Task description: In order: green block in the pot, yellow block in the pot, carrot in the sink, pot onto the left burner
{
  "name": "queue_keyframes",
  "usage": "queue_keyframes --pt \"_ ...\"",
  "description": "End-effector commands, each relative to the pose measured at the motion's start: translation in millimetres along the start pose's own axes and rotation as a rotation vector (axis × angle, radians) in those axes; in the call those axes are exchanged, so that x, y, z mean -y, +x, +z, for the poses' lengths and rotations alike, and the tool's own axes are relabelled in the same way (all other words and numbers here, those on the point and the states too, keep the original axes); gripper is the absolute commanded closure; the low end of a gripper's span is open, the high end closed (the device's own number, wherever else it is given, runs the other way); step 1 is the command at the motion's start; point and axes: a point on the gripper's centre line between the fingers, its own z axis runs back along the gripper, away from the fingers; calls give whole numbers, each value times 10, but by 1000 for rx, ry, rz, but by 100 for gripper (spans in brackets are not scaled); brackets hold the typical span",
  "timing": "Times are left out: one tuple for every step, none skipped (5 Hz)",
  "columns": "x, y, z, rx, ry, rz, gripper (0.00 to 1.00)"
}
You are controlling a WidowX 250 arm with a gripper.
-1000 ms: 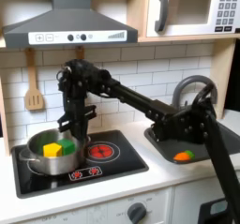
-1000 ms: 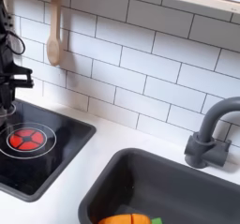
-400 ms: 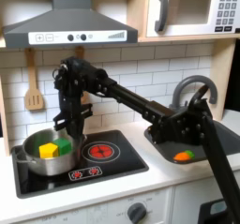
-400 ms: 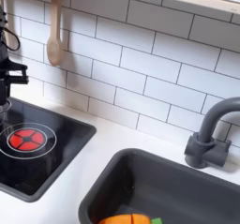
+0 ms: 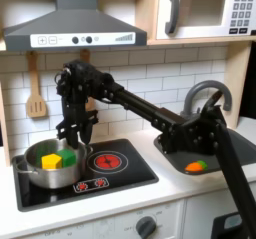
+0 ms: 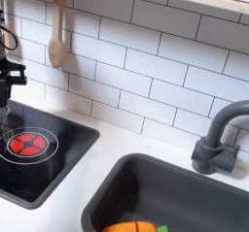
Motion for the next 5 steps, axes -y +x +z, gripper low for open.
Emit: queue_keyframes --pt "79 -60 123 20 -17 -19 0" --pt "116 -141 229 26 -23 -19 0" --pt "203 -269 239 2 -25 -92 0" --pt "179 -244 243 6 -26 -82 0" --pt "205 -248 253 7 -27 -88 0"
